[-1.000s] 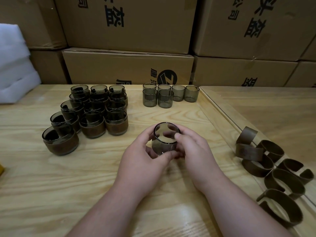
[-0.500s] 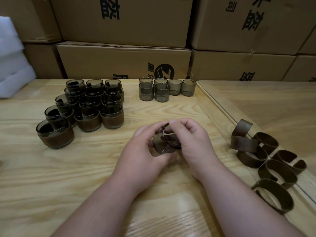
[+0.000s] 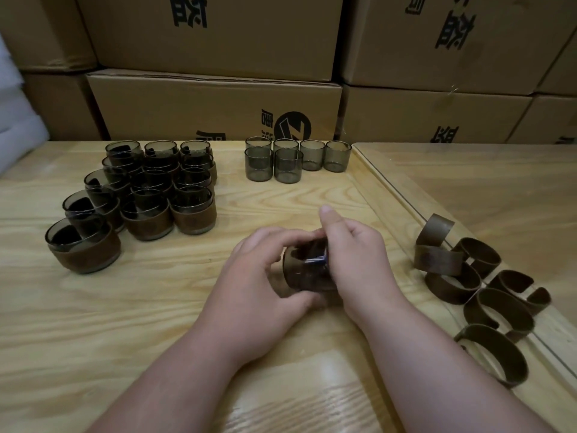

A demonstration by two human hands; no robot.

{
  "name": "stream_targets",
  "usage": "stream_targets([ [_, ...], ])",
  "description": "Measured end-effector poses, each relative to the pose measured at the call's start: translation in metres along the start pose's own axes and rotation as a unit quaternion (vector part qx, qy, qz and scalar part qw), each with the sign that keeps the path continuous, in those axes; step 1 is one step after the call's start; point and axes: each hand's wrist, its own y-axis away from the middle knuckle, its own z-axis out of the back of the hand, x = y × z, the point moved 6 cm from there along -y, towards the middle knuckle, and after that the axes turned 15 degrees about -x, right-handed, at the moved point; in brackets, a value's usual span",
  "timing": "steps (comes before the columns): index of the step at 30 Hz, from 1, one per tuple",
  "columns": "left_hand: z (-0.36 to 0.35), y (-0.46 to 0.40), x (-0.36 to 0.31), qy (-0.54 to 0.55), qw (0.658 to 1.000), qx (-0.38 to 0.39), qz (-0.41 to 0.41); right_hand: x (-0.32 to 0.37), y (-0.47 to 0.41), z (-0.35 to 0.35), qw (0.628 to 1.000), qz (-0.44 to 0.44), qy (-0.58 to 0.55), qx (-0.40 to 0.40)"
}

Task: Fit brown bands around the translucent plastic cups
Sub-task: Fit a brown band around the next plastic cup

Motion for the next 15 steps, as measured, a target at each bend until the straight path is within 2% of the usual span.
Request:
stream_targets([
  [5, 0.005, 0.002, 0.001, 0.086, 0.995, -0.026, 0.043, 0.002, -0.004, 0.013, 0.999, -0.006, -0.014, -0.047],
  [9, 0.008, 0.000, 0.002, 0.201, 0.971, -0.056, 0.113, -0.001, -0.004, 0.017, 0.996, 0.008, -0.028, -0.079],
  [11, 0.013, -0.002, 0.005, 0.209, 0.966, -0.088, 0.124, -0.001, -0.002, 0.016, 0.996, 0.025, -0.028, -0.081],
  [13, 0.016, -0.003, 0.007, 0.180, 0.971, -0.100, 0.121, 0.002, 0.002, 0.016, 0.994, 0.077, 0.006, -0.082],
  [15, 0.017, -0.003, 0.007, 0.161, 0.976, -0.101, 0.109, 0.012, 0.007, 0.020, 0.980, 0.164, 0.074, -0.089],
])
